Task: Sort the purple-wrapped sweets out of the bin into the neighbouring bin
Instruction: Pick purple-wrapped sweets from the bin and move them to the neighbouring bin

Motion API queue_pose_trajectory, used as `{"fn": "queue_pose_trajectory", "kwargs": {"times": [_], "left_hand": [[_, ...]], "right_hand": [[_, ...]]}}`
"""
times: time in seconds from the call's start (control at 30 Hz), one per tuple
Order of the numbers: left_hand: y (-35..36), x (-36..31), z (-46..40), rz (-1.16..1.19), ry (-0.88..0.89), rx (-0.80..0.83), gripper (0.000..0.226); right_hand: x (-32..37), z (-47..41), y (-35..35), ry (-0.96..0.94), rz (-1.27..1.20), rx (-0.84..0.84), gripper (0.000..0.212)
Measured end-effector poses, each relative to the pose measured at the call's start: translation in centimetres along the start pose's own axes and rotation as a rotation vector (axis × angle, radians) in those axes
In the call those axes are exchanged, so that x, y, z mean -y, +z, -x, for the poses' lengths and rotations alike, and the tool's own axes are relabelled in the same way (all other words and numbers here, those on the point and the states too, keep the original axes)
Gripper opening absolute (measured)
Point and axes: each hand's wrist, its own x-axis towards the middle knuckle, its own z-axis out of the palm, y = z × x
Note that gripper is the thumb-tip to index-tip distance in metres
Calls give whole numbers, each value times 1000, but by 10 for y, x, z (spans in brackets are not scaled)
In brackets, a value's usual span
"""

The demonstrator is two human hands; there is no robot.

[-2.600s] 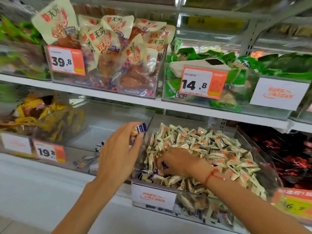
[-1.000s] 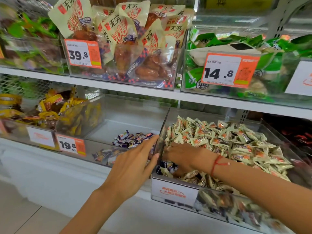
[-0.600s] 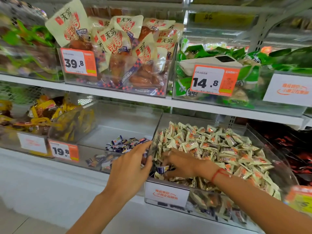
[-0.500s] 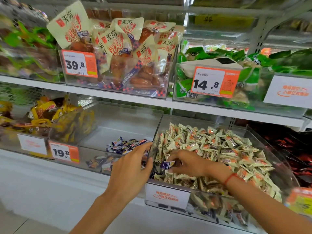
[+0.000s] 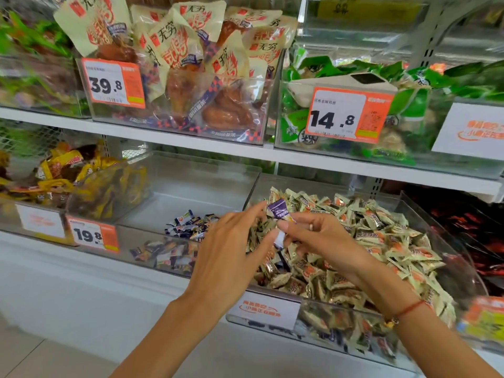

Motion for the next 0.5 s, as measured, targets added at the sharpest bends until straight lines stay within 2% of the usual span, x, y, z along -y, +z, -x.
{"fn": "queue_pose_trajectory", "kwargs": {"times": [0.13,0.23,0.4,0.5], "left_hand": [[4,-5,-4,165,-62,-15,52],[6,-4,-4,220,-111,-58,54],[-2,7,-11,351,-229,-199,52],[-16,30,-22,311,-275,-259,43]], "right_hand": [[1,2,2,44,-158,0,28],[2,4,6,36,-153,-9,27],[11,-9,28,-111,22,11,27],[16,-42,48,-313,316,-36,27]]}}
